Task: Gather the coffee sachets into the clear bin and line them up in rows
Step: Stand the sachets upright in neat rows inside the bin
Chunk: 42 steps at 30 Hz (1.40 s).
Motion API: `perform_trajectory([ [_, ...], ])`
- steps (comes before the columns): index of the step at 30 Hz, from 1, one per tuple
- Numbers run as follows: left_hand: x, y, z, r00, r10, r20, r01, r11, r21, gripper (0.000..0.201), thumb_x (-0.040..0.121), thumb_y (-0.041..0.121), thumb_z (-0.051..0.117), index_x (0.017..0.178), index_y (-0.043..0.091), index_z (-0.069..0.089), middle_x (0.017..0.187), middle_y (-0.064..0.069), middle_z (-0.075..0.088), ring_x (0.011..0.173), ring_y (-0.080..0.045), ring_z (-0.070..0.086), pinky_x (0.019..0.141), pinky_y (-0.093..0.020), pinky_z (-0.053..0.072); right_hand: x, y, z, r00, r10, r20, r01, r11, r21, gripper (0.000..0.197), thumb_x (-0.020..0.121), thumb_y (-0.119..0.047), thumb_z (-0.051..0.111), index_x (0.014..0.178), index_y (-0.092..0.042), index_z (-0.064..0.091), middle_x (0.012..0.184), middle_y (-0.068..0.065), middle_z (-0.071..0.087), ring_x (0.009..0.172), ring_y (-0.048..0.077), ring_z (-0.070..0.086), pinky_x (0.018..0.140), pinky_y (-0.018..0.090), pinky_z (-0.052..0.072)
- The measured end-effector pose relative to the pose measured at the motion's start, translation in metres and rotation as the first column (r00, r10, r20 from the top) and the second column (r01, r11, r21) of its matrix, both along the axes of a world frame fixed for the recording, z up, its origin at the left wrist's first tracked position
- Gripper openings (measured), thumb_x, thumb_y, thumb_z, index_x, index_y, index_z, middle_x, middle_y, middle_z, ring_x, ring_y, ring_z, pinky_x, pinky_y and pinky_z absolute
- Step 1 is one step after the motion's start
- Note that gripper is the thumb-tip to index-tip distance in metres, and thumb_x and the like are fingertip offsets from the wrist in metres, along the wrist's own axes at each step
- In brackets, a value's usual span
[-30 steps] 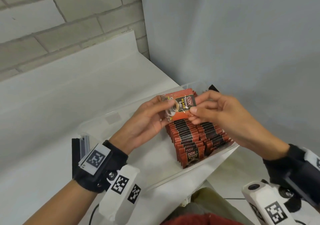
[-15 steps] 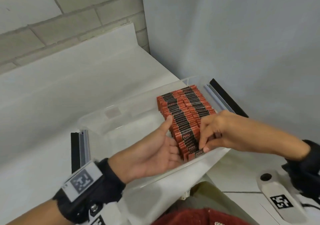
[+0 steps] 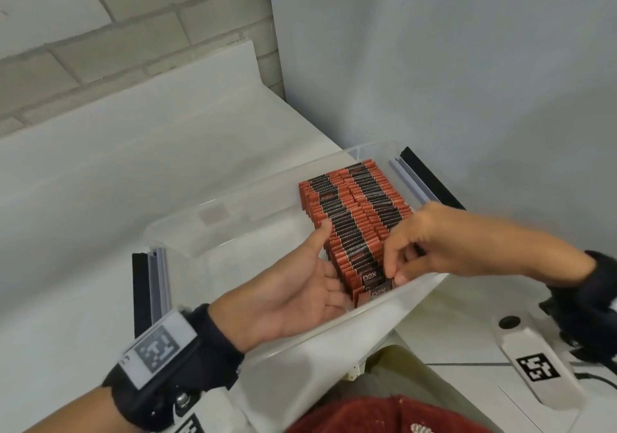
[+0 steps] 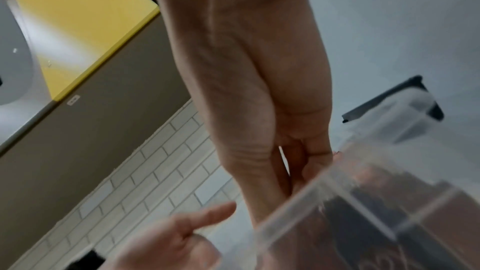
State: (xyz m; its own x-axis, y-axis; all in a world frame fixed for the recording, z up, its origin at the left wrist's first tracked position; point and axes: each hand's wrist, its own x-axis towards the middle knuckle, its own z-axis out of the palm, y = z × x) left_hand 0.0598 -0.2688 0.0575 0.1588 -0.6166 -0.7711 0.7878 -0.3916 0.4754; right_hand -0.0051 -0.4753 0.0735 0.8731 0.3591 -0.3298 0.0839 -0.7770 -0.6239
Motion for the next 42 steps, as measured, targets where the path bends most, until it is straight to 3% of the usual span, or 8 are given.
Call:
perform_trajectory([
  [6, 0.0, -0.001, 0.001, 1.0, -0.012, 0.022, 0.011, 1.0, 0.028, 0.083, 0.09, 0.069, 0.026, 0.122, -0.004, 0.05, 0.108, -0.011, 0.063, 0.097, -0.013, 0.06, 0.086, -0.028, 0.046, 0.002, 0.003, -0.005, 0.999, 0.037, 0.017, -0.037, 0.999, -0.015, 0.02, 0.084, -0.021, 0.072, 0.082, -0.041, 0.067, 0.079, -0.023, 0.062, 0.082, 0.0, 0.057, 0.072, 0.011, 0.045],
  [11, 0.003, -0.003, -0.001, 0.999, -0.009, 0.036, 0.008, 0.999, 0.031, 0.085, 0.09, 0.069, 0.026, 0.132, -0.001, 0.048, 0.115, -0.017, 0.06, 0.121, -0.025, 0.049, 0.116, -0.04, 0.026, 0.002, 0.002, -0.003, 0.999, 0.033, 0.022, -0.033, 0.999, -0.007, 0.015, 0.084, -0.021, 0.072, 0.096, -0.029, 0.076, 0.085, -0.029, 0.066, 0.087, -0.008, 0.061, 0.077, 0.007, 0.044],
  [20, 0.013, -0.001, -0.003, 0.989, 0.119, 0.087, -0.121, 0.992, 0.022, 0.087, 0.091, 0.065, 0.031, 0.146, -0.001, 0.025, 0.124, -0.018, 0.05, 0.138, -0.028, 0.032, 0.117, -0.041, 0.018, -0.014, -0.032, 0.018, 0.952, -0.156, 0.263, 0.171, 0.985, -0.032, 0.023, 0.087, -0.019, 0.067, 0.099, -0.038, 0.073, 0.093, -0.026, 0.069, 0.085, -0.005, 0.064, 0.075, 0.01, 0.046],
  [28, 0.021, -0.002, -0.004, 0.987, 0.134, 0.092, -0.134, 0.991, 0.002, 0.082, 0.093, 0.064, 0.031, 0.143, -0.001, 0.027, 0.108, -0.009, 0.059, 0.119, -0.015, 0.051, 0.116, -0.038, 0.021, -0.035, -0.03, 0.008, 0.979, 0.042, 0.198, 0.022, 0.951, -0.309, 0.031, 0.09, -0.007, 0.06, 0.102, -0.031, 0.074, 0.097, -0.022, 0.063, 0.096, -0.003, 0.051, 0.083, 0.02, 0.049],
  [31, 0.022, -0.003, -0.001, 0.978, 0.164, 0.125, -0.169, 0.985, 0.031, 0.082, 0.094, 0.062, 0.031, 0.14, -0.005, 0.022, 0.073, 0.002, 0.072, 0.072, -0.005, 0.066, 0.115, -0.038, 0.023, -0.029, -0.028, 0.007, 0.981, 0.012, 0.195, 0.06, 0.932, -0.357, 0.025, 0.095, -0.014, 0.053, 0.107, -0.028, 0.071, 0.103, -0.014, 0.064, 0.099, 0.002, 0.045, 0.087, 0.026, 0.047],
  [33, 0.024, -0.003, -0.006, 0.972, 0.18, 0.151, -0.184, 0.983, 0.015, 0.085, 0.093, 0.062, 0.034, 0.146, -0.003, 0.017, 0.1, 0.001, 0.071, 0.097, -0.004, 0.059, 0.114, -0.038, 0.026, -0.021, -0.026, 0.004, 0.977, 0.007, 0.212, 0.073, 0.928, -0.365, 0.018, 0.095, -0.021, 0.057, 0.107, -0.028, 0.068, 0.103, -0.012, 0.063, 0.096, 0.003, 0.041, 0.085, 0.027, 0.047],
  [37, 0.028, -0.006, -0.01, 0.97, 0.164, 0.182, -0.17, 0.985, 0.019, 0.079, 0.093, 0.062, 0.034, 0.142, 0.001, 0.032, 0.069, -0.001, 0.057, 0.065, -0.011, 0.054, 0.081, -0.029, 0.046, -0.004, -0.017, -0.006, 0.93, 0.17, 0.326, -0.035, 0.923, -0.383, 0.017, 0.077, -0.012, 0.079, 0.077, -0.022, 0.066, 0.073, -0.016, 0.056, 0.074, -0.001, 0.034, 0.059, 0.026, 0.044],
  [42, 0.036, -0.006, -0.012, 0.962, 0.206, 0.178, -0.206, 0.978, -0.017, 0.077, 0.093, 0.062, 0.032, 0.137, -0.001, 0.044, 0.076, -0.004, 0.072, 0.084, -0.016, 0.063, 0.116, -0.041, 0.027, 0.002, -0.017, -0.002, 0.893, 0.309, 0.327, -0.127, 0.87, -0.476, 0.028, 0.071, -0.014, 0.084, 0.064, -0.025, 0.059, 0.064, -0.02, 0.042, 0.064, -0.003, 0.029, 0.059, 0.009, 0.016],
])
